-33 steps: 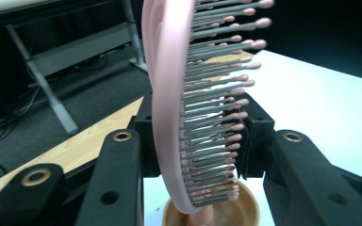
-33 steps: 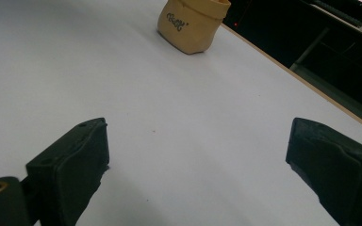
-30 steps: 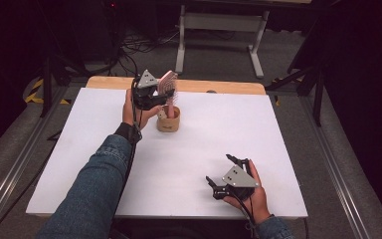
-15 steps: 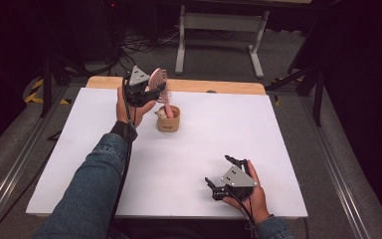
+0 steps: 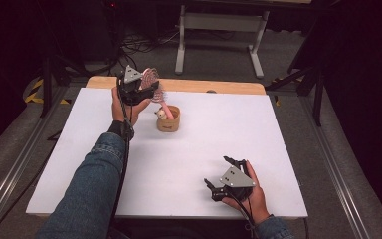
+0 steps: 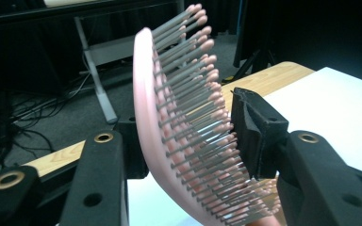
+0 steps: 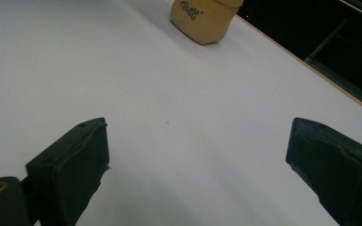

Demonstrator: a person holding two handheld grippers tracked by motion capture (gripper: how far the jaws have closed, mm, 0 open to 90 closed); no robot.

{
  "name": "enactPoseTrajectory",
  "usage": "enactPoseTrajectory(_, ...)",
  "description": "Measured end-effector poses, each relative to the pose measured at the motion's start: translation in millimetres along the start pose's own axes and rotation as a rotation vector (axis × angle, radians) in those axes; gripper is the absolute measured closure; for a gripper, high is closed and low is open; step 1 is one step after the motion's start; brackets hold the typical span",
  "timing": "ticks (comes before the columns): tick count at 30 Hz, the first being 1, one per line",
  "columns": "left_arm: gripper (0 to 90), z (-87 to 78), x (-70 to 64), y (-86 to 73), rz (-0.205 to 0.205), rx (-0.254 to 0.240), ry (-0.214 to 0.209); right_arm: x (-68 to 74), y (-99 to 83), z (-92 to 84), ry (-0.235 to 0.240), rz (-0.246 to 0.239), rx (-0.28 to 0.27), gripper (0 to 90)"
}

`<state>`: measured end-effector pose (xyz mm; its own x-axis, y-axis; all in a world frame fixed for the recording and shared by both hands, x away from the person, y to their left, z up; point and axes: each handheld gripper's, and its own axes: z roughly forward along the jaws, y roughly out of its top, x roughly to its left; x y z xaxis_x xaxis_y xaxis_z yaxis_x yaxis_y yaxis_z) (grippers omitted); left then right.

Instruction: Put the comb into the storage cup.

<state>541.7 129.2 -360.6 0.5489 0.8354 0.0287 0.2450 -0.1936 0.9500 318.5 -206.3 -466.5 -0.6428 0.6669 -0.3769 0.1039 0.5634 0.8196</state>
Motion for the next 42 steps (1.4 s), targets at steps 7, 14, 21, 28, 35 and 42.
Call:
enactPoseTrajectory(7, 51.4, -5.4, 7.9, -3.7, -0.024, 0.005, -0.003, 0.1, -0.1, 0.1, -0.002, 0.004, 0.0, 7.2)
enactPoseTrajectory(14, 50.6, -8.9, 10.7, -3.3, -0.003, 0.009, -0.006, 0.1, -0.2, 0.0, -0.002, 0.002, 0.0, 7.1)
enactPoseTrajectory(21, 48.2, -13.2, 14.2, -4.1, -0.013, 0.005, -0.002, 1.0, -0.5, 0.5, -0.001, 0.0, 0.004, 7.1)
enactPoseTrajectory(28, 43.8, -18.3, 18.8, -4.6, -0.021, -0.007, -0.002, 2.4, -1.1, 1.5, 0.007, -0.003, 0.014, 7.4)
enactPoseTrajectory(35, 43.4, -24.0, 19.6, -2.0, -0.009, -0.033, 0.013, 2.4, -1.2, 1.4, 0.005, -0.003, 0.013, 7.4)
enactPoseTrajectory(42, 38.2, -27.9, 19.0, 0.3, 0.001, -0.042, 0.039, 2.5, -1.2, 1.4, 0.002, -0.007, 0.013, 7.4)
